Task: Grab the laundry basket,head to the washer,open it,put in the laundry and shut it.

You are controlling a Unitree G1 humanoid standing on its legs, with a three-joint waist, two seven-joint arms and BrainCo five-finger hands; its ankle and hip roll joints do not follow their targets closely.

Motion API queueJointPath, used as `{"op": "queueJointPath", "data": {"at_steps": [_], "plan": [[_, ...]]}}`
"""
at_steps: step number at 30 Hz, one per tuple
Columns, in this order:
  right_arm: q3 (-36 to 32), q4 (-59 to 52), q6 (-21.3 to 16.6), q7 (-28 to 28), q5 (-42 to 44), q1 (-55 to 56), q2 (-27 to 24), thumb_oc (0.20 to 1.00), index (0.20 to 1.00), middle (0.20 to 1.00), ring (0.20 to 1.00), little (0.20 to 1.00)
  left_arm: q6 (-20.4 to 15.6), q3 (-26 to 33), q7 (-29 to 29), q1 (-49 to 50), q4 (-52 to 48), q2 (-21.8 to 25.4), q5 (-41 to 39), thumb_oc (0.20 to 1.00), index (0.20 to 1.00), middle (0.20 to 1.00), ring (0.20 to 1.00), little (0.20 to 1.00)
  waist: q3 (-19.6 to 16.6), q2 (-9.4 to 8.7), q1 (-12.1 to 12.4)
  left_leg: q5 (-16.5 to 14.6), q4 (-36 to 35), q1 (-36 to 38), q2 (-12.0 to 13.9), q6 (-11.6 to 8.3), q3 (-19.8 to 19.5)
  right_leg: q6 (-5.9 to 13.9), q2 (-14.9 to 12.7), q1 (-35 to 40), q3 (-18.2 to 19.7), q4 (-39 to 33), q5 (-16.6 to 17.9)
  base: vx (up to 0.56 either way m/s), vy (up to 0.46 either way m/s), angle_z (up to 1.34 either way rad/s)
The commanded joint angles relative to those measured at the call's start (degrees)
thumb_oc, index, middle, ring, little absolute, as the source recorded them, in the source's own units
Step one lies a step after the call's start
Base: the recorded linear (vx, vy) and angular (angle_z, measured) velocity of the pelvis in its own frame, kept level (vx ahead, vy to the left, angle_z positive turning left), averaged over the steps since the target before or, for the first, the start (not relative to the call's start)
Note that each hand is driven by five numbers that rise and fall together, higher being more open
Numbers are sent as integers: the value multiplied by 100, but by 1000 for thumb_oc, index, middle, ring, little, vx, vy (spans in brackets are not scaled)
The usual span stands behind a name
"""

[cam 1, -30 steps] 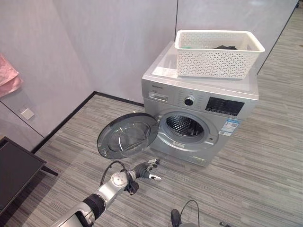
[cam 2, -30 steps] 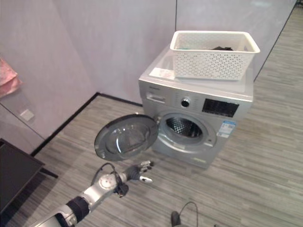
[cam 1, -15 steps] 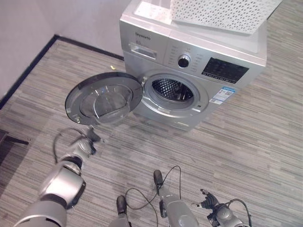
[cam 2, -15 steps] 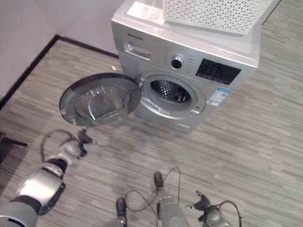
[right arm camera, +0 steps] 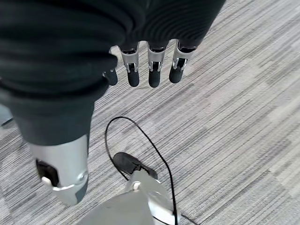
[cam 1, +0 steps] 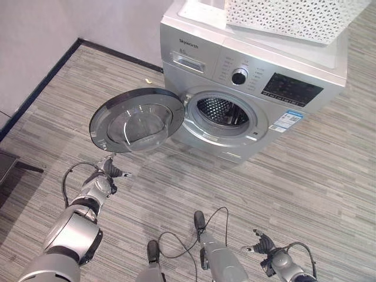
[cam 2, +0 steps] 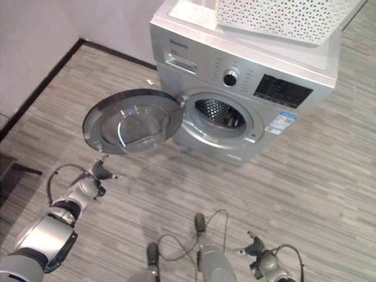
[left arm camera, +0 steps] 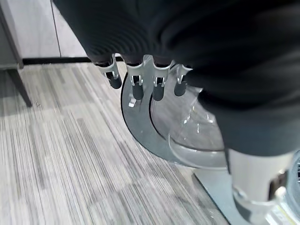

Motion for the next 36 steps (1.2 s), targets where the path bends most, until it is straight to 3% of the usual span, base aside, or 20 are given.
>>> {"op": "queueJointPath", "data": {"at_steps": [1, 5, 7, 9, 13, 17, 19, 26, 27, 29, 36], "plan": [[14, 118, -23, -121, 72, 87, 64, 1000, 1000, 1000, 1000, 1000, -274, 267, 242, -156, -11, -71, -411, 1000, 1000, 1000, 1000, 1000, -14, -70, 99, -479, 39, 290, -197, 225, -167, 456, -355, 65, 49, 199, -380, 0, 0, 0], [-192, 411, 14, -159, 83, 183, 179, 1000, 1000, 1000, 1000, 1000, -414, 638, 448, 969, -576, -551, -624, 1000, 1000, 1000, 1000, 1000, -166, -38, 235, -538, 39, 411, -190, 253, -179, 428, -344, 205, 40, 207, -455, 31, -17, 0], [-382, 690, 81, -191, 82, 199, 240, 1000, 1000, 1000, 1000, 1000, -383, 864, 469, 1714, -431, -1117, -721, 1000, 1000, 1000, 1000, 1000, -322, -14, 311, -580, 39, 541, -178, 281, -196, 393, -304, 331, 73, 196, -535, 94, -47, -1], [-381, 690, 80, -191, 82, 201, 238, 1000, 1000, 1000, 1000, 1000, -384, 864, 470, 1716, -431, -1119, -721, 1000, 1000, 1000, 1000, 1000, -321, -11, 313, -583, 39, 545, -176, 281, -194, 392, -301, 335, 75, 196, -535, 47, -19, -3], [-731, 1111, 161, -175, 179, 271, 260, 1000, 1000, 1000, 1000, 1000, -297, 1150, 220, 2632, 262, -1614, -815, 1000, 1000, 1000, 1000, 1000, -543, 39, 445, -540, 39, 815, -70, 266, -256, 268, -194, 600, 138, 230, -767, 114, -75, -1], [-841, 1170, 176, -66, 237, 404, 301, 1000, 1000, 1000, 1000, 1000, -236, 1429, 25, 3105, 583, -1720, -888, 1000, 1000, 1000, 1000, 1000, -627, 56, 540, -371, 63, 950, 40, 212, -310, 187, -121, 787, 64, 262, -907, 103, -112, 6], [-839, 1279, 213, 93, 209, 484, 356, 1000, 1000, 1000, 1000, 1000, -130, 1631, -167, 3401, 900, -1695, -875, 1000, 1000, 1000, 1000, 1000, -722, 42, 611, -135, 118, 1009, 116, 154, -434, 122, -59, 924, -26, 294, -981, 92, -126, 14], [-834, 1344, 235, 182, 173, 511, 377, 1000, 1000, 1000, 1000, 1000, -80, 1684, -288, 3547, 1004, -1698, -813, 1000, 1000, 1000, 1000, 1000, -795, 39, 648, -67, 126, 1040, 161, 117, -470, 91, -41, 1021, -111, 285, -1038, 32, -42, 14], [-946, 1429, 253, 211, 227, 537, 395, 1000, 1000, 1000, 1000, 1000, -63, 1641, -359, 3652, 974, -1732, -766, 1000, 1000, 1000, 1000, 1000, -866, 62, 671, 79, 175, 1037, 208, 49, -409, 84, -58, 1190, -294, 249, -1096, 48, -58, 6], [-1019, 1485, 284, 218, 268, 545, 401, 1000, 1000, 1000, 1000, 1000, -46, 1607, -413, 3651, 889, -1825, -922, 1000, 1000, 1000, 1000, 1000, -952, 100, 608, 28, 242, 1004, 240, 15, -47, 70, -118, 1416, -537, 192, -1179, 86, -41, 49], [-820, 1377, 268, 255, 219, 532, 492, 1000, 1000, 1000, 1000, 1000, -114, 1261, -398, 3560, 611, -1811, -747, 1000, 1000, 1000, 1000, 1000, -1078, 121, 589, -7, 259, 1139, 221, 28, -83, 30, -89, 1645, -540, 157, -1219, 52, -19, 25]]}}
